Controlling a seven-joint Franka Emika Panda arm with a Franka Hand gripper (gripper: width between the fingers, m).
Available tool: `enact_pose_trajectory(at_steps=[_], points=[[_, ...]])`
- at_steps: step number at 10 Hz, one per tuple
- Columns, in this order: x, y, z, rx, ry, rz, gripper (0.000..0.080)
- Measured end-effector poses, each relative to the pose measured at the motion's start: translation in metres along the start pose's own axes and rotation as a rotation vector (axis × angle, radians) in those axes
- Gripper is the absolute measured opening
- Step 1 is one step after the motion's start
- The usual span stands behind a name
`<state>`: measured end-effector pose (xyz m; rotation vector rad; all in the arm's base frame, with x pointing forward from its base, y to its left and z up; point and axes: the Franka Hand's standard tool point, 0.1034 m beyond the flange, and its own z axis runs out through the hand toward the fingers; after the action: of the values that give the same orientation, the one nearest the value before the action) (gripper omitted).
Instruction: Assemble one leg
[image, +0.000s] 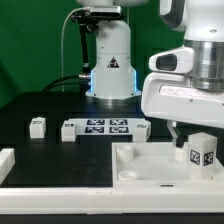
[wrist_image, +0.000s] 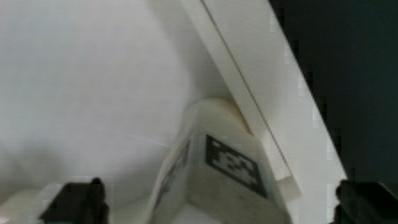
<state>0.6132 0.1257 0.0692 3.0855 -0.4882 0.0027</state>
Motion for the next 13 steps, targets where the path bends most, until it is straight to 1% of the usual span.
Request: enact_pose_trajectory(at_steps=[2, 4, 5, 6, 7, 8, 9, 10, 11, 13], points=[[-0.0004, 0.0009, -0.0029, -0.006, -0.01, -0.217, 0.0649], [-0.0006, 0.0072, -0.0035, -0.01, -0.044, -0.439, 0.0649], [-0.0012, 0.0095, -0.003, -0.008, -0.061, -0.546, 0.0649], [-0.0029, 0.0082, -0.0027, -0.009, -0.065, -0.604, 0.0649], [-0.0029, 0.0079, -0.0025, -0.017, -0.061, -0.682, 0.0649], [-0.0028, 0.0084, -0.0022, -0.017, -0.061, -0.663, 0.0624], [-0.0027, 0.0087, -0.0021, -0.017, -0.062, -0.662, 0.0452], [-0.0027, 0.0087, -0.002, -0.018, -0.062, -0.662, 0.0452], [-0.0027, 0.0088, -0.0019, -0.018, -0.062, -0.662, 0.0303], [-0.0027, 0.0089, -0.0018, -0.019, -0.062, -0.62, 0.0291]])
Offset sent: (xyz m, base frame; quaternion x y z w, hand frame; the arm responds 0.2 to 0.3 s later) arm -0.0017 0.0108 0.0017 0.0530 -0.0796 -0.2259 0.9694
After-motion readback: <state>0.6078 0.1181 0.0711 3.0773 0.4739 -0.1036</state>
